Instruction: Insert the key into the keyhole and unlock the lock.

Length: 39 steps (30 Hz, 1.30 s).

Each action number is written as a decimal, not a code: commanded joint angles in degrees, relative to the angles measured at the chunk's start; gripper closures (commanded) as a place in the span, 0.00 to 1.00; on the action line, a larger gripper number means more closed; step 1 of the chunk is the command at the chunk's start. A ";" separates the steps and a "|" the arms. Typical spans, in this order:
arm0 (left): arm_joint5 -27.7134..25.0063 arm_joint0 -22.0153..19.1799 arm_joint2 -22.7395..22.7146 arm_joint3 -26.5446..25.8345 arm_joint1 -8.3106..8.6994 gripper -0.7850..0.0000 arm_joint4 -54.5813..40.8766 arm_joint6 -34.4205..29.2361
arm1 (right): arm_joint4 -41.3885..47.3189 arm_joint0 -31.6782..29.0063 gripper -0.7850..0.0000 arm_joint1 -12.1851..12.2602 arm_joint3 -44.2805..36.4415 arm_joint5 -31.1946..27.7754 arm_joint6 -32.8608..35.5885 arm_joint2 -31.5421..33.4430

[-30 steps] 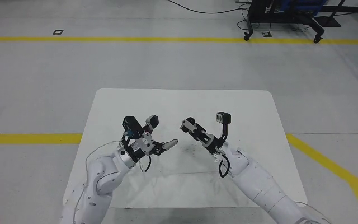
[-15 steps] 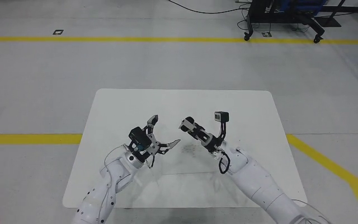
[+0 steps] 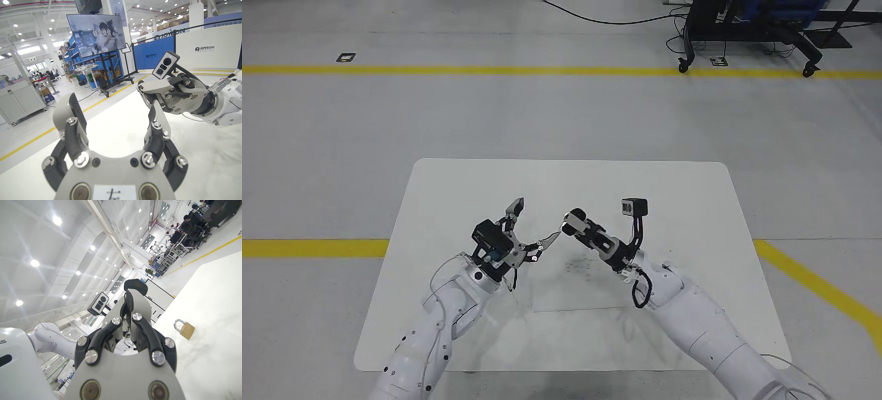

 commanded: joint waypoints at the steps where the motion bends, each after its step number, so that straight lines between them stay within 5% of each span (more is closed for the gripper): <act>1: 0.14 -0.10 0.08 0.06 -0.02 0.14 0.01 -0.15 | 0.25 -0.03 1.00 -0.08 0.14 -0.16 0.38 0.19; 21: 5.91 -2.18 0.48 1.58 -0.73 0.02 -1.47 -1.11 | 1.94 -0.90 1.00 -0.49 -0.43 -0.34 4.57 1.91; 26: 1.21 -1.88 -1.25 1.79 -0.85 0.00 -11.95 -3.72 | 1.83 -1.21 1.00 -0.59 -0.64 -1.49 4.28 2.69; 33: -12.54 0.75 -10.73 -2.09 0.26 0.00 -44.77 -18.42 | 0.46 -1.74 1.00 -0.83 -0.65 -3.62 2.86 3.77; 36: -16.28 1.60 -13.58 -3.70 1.19 0.00 -66.26 -33.79 | -0.54 -1.57 1.00 -1.10 -0.76 -3.62 2.69 3.63; 39: -11.43 0.54 -15.29 -4.96 2.65 0.00 -89.90 -58.15 | -1.09 -1.32 1.00 -1.48 -0.81 -3.62 2.67 3.11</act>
